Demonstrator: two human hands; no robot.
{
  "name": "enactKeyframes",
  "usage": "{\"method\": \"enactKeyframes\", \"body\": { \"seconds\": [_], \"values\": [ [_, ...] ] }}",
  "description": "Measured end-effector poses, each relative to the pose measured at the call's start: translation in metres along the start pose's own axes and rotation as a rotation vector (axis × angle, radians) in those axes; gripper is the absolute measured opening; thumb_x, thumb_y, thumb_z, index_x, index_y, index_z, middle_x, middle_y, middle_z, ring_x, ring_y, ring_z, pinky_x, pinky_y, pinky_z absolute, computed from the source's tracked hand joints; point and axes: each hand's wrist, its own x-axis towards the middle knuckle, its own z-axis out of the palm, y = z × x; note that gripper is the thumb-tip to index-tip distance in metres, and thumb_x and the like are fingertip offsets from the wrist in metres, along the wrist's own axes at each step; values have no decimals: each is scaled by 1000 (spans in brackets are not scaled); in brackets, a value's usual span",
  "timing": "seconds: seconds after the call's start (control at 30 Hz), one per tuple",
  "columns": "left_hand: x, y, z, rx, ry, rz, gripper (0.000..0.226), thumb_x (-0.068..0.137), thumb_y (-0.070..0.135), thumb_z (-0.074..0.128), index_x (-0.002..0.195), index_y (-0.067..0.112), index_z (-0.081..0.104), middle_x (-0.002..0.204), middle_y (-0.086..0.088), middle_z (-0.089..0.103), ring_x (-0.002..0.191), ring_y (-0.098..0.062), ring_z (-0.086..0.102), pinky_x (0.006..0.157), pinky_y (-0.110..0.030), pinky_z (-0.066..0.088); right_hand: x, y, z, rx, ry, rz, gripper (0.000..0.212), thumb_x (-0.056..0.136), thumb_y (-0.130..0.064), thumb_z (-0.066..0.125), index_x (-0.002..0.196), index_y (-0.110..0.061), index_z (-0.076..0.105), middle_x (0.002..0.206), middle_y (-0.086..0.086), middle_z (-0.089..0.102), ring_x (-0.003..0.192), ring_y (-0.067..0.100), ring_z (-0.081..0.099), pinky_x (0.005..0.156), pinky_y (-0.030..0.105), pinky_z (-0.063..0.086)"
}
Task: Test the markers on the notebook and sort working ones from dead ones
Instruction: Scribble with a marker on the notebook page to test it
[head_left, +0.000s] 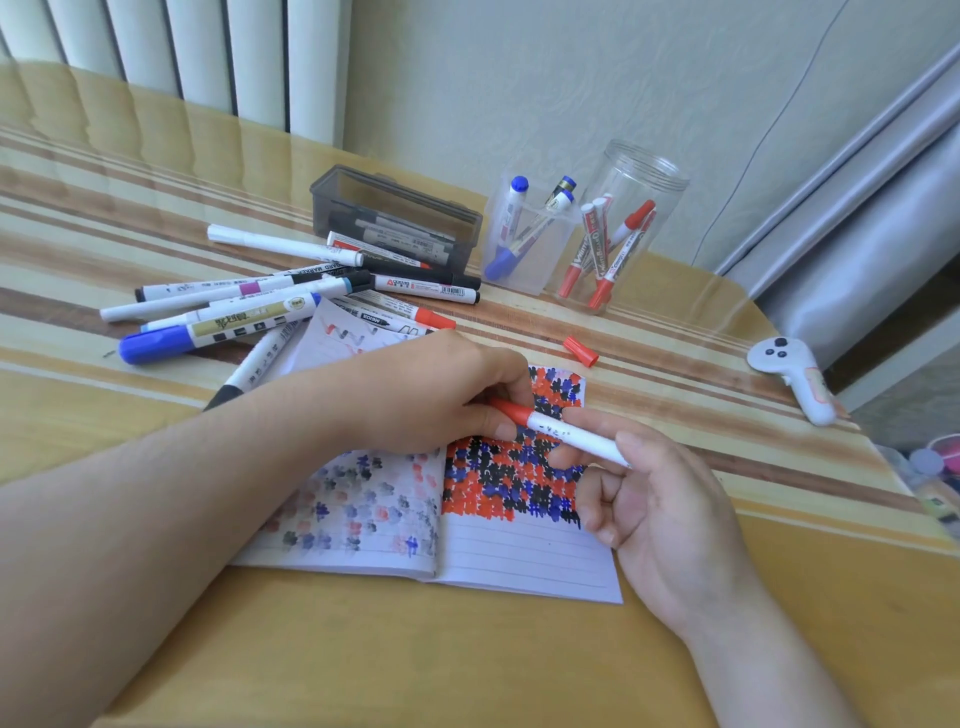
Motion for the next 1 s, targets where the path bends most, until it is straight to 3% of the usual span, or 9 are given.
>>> {"method": "enactKeyframes", "body": {
  "seconds": [0.13, 0.2, 0.3, 0.43, 0.6, 0.7, 0.8, 0.9, 1.0],
  "values": [
    [-5, 8, -2, -94, 25, 20, 13, 95, 38, 69, 98, 34, 57, 69, 25, 58, 68, 2, 54, 58, -13, 34, -4, 4, 1, -186, 31, -156, 14, 98, -20, 63, 104, -26, 74, 91, 15, 74, 54, 19, 51, 46, 23, 39],
    [-8, 14, -3, -111, 30, 49, 20, 92, 42, 73, 96, 33, 55, 69, 22, 57, 66, 0, 52, 57, -14, 34, -6, 11, -1, -516, 121, -354, 15, 95, -19, 71, 97, -34, 71, 84, 2, 74, 58, 16, 59, 50, 27, 46],
    [-13, 26, 4, -20, 50, 121, 31, 87, 46, 77, 99, 32, 53, 69, 18, 52, 68, 5, 51, 57, -14, 32, -5, 19, 1, -867, 145, -664, 8, 94, -31, 71, 93, -31, 63, 74, -13, 65, 64, 12, 60, 54, 27, 47],
    [-13, 32, 9, -40, 88, 112, 40, 84, 50, 78, 101, 25, 52, 74, 11, 56, 69, 2, 51, 56, -17, 31, -2, 23, 3, -863, 183, -825, 22, 96, -38, 66, 88, -20, 56, 78, -1, 66, 64, 23, 61, 52, 38, 45],
    [-10, 36, 12, -63, 73, 106, 37, 88, 47, 75, 99, 24, 48, 78, 10, 59, 72, -4, 52, 57, -19, 33, -2, 26, 0, -860, 201, -896, 15, 93, -30, 70, 90, -22, 57, 74, 6, 66, 60, 25, 60, 51, 37, 45],
    [-7, 30, 14, -94, 64, 68, 36, 88, 47, 76, 97, 26, 48, 78, 8, 59, 73, -4, 53, 57, -19, 34, -1, 22, 4, -829, 203, -775, 15, 90, -34, 73, 86, -27, 60, 72, -2, 67, 60, 24, 60, 50, 39, 46],
    [-5, 22, 11, -62, 98, 75, 36, 88, 52, 75, 101, 28, 51, 77, 12, 57, 70, 0, 52, 57, -16, 33, 1, 12, 16, -638, 192, -427, 17, 90, -34, 79, 81, -35, 65, 70, -1, 70, 61, 19, 63, 53, 35, 51],
    [-3, 11, 0, -24, 222, 76, 50, 88, 59, 70, 124, 33, 45, 78, 14, 55, 72, 2, 52, 62, -21, 36, 2, 4, 12, -385, 240, -265, 25, 92, -12, 76, 77, -29, 65, 62, 3, 63, 53, 16, 50, 49, 25, 40],
    [-5, -5, -5, -28, 275, 7, 41, 93, 54, 65, 125, 36, 47, 76, 12, 57, 73, 0, 52, 64, -27, 38, 8, -2, 3, -34, 399, -99, 33, 95, 7, 56, 82, -19, 71, 67, 13, 60, 48, 16, 39, 40, 21, 29]
  ]
}}
